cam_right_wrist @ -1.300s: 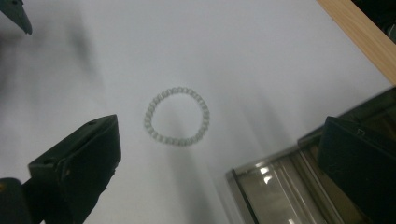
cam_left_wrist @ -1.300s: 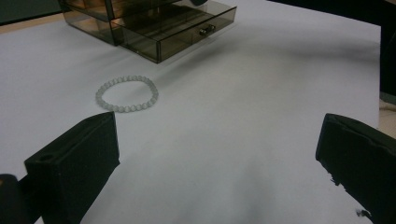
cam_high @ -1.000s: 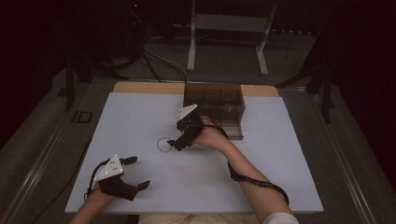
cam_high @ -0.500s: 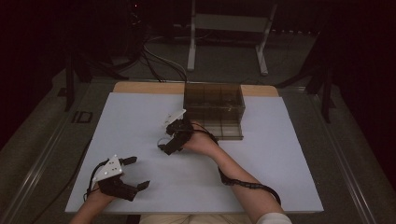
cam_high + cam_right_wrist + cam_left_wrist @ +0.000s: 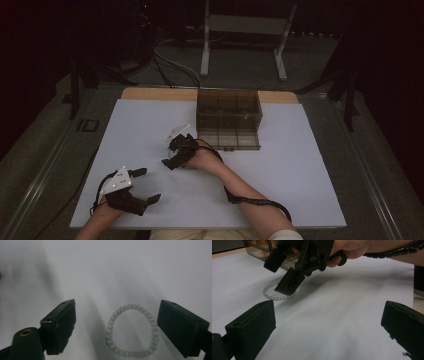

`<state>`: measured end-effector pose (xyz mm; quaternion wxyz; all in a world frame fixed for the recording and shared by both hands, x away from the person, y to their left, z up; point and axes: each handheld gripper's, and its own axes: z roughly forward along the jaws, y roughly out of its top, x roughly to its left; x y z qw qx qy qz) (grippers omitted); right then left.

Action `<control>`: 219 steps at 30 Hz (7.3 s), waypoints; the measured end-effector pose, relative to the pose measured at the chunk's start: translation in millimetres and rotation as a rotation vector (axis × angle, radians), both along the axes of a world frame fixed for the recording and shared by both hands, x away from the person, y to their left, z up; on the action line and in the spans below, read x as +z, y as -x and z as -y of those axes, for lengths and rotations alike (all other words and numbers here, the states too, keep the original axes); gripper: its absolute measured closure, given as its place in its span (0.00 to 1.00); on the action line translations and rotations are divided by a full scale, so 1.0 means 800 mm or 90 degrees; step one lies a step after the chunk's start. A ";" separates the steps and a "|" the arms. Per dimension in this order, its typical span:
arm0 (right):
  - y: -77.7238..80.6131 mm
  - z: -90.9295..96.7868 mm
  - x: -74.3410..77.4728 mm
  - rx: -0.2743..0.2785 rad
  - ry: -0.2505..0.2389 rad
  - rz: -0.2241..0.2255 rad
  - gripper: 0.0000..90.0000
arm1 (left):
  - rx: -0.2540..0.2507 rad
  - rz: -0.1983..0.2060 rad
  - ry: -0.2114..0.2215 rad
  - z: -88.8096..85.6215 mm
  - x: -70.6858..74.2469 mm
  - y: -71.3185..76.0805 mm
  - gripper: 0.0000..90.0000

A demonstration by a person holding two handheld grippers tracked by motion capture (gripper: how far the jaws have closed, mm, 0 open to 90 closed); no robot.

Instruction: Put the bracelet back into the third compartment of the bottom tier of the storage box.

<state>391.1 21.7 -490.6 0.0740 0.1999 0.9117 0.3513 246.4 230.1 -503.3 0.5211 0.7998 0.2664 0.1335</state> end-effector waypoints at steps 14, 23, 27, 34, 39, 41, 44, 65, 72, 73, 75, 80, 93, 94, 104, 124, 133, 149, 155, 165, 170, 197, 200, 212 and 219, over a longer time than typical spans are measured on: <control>0.006 -0.003 -0.015 -0.006 0.024 -0.013 0.52 | -0.002 -0.001 -0.003 0.001 0.000 -0.001 0.01; 0.006 -0.008 -0.021 -0.016 0.036 -0.015 0.77 | -0.002 -0.001 -0.002 0.000 0.000 -0.001 0.01; 0.006 -0.009 -0.024 -0.018 0.036 -0.018 0.80 | -0.002 -0.002 -0.002 0.000 0.000 -0.002 0.01; 0.016 -0.011 -0.028 -0.019 0.042 0.006 0.88 | -0.002 -0.003 0.000 0.000 -0.001 -0.003 0.01; 0.018 -0.012 -0.029 -0.026 0.041 0.006 0.90 | -0.003 -0.002 -0.003 0.001 0.000 -0.002 0.01; 0.018 -0.011 -0.030 -0.025 0.036 0.007 0.91 | -0.003 -0.003 -0.002 0.001 0.000 -0.002 0.01; 0.018 -0.010 -0.031 -0.029 0.031 0.009 0.94 | -0.002 -0.003 -0.001 0.001 -0.001 -0.003 0.01; 0.012 -0.005 -0.004 -0.045 0.006 0.016 0.95 | -0.005 -0.004 -0.002 0.001 0.000 -0.003 0.01; 0.006 0.002 0.012 -0.050 0.004 0.034 0.95 | -0.005 -0.003 -0.003 0.001 -0.001 -0.003 0.01; 0.005 0.003 0.015 -0.052 0.001 0.037 0.95 | -0.005 -0.004 -0.002 0.001 -0.001 -0.003 0.01; 0.004 0.004 0.019 -0.055 0.000 0.039 0.95 | -0.005 -0.005 -0.002 0.001 -0.001 -0.003 0.01; 0.000 0.006 0.025 -0.058 0.001 0.046 0.95 | -0.005 -0.003 -0.003 0.001 -0.001 -0.003 0.01; 0.000 0.013 0.056 -0.050 -0.029 0.060 0.95 | -0.005 -0.005 -0.004 0.002 -0.001 -0.003 0.01; 0.001 0.014 0.058 -0.048 -0.030 0.062 0.95 | -0.006 -0.005 -0.005 0.002 -0.001 -0.003 0.01; 0.007 0.024 0.076 -0.044 -0.049 0.063 0.95 | -0.005 -0.005 -0.004 0.002 -0.001 -0.004 0.01; 0.014 0.047 0.099 -0.045 -0.059 0.070 0.95 | -0.006 -0.008 -0.003 0.003 -0.001 -0.005 0.01; 0.016 0.058 0.109 -0.047 -0.061 0.079 0.95 | -0.005 -0.008 -0.003 0.002 -0.001 -0.005 0.01; 0.020 0.080 0.115 -0.052 -0.067 0.086 0.95 | -0.004 -0.007 -0.003 0.002 -0.001 -0.005 0.01; 0.018 0.094 0.120 -0.066 -0.071 0.089 0.95 | -0.005 -0.008 -0.004 0.003 -0.001 -0.005 0.01; 0.015 0.112 0.125 -0.086 -0.084 0.093 0.95 | -0.003 -0.009 -0.003 0.003 -0.002 -0.005 0.01; 0.014 0.125 0.130 -0.097 -0.082 0.099 0.95 | -0.004 -0.009 -0.005 0.003 -0.002 -0.005 0.01; 0.005 0.193 0.150 -0.167 -0.099 0.116 0.95 | -0.004 -0.009 -0.006 0.004 -0.002 -0.007 0.01; 0.004 0.201 0.151 -0.176 -0.101 0.118 0.95 | -0.005 -0.009 -0.007 0.004 -0.002 -0.007 0.01; -0.006 0.239 0.158 -0.226 -0.103 0.130 0.95 | -0.007 -0.011 -0.008 0.005 -0.002 -0.008 0.01; -0.009 0.258 0.160 -0.247 -0.097 0.133 0.95 | -0.006 -0.011 -0.008 0.006 -0.003 -0.008 0.01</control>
